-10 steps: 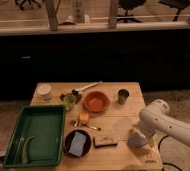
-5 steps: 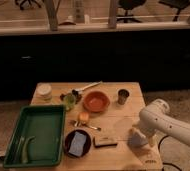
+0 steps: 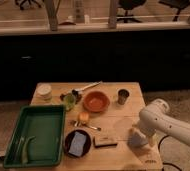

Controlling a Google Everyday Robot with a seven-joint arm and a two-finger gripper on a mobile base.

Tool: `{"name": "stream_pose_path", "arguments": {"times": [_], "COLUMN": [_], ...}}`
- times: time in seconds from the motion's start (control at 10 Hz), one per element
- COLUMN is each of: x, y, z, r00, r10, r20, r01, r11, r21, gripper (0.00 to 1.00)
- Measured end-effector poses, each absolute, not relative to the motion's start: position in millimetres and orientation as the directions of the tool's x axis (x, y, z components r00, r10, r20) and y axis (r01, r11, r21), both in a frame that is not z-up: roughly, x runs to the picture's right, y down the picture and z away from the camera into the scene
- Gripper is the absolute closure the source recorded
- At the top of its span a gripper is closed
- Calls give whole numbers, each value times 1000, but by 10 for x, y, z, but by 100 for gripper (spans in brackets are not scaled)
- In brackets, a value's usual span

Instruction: Place towel in red bowl

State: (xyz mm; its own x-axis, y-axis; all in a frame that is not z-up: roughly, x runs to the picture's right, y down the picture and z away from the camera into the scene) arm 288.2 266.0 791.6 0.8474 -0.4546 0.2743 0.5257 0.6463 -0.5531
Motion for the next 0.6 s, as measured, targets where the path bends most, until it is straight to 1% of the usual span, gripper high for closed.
{"name": "stream_pose_path", "arguments": {"times": [0.4, 0.5, 0.6], "x": [2845, 2834, 2830], "y": [2718, 2726, 2740], "z": [7843, 7832, 7817], "r00": [853, 853, 853], "r10": [-423, -418, -414], "r20": [304, 311, 317], "r01": [520, 521, 521], "r11": [657, 659, 661], "r21": [-545, -543, -540], "gripper": [20, 22, 30]}}
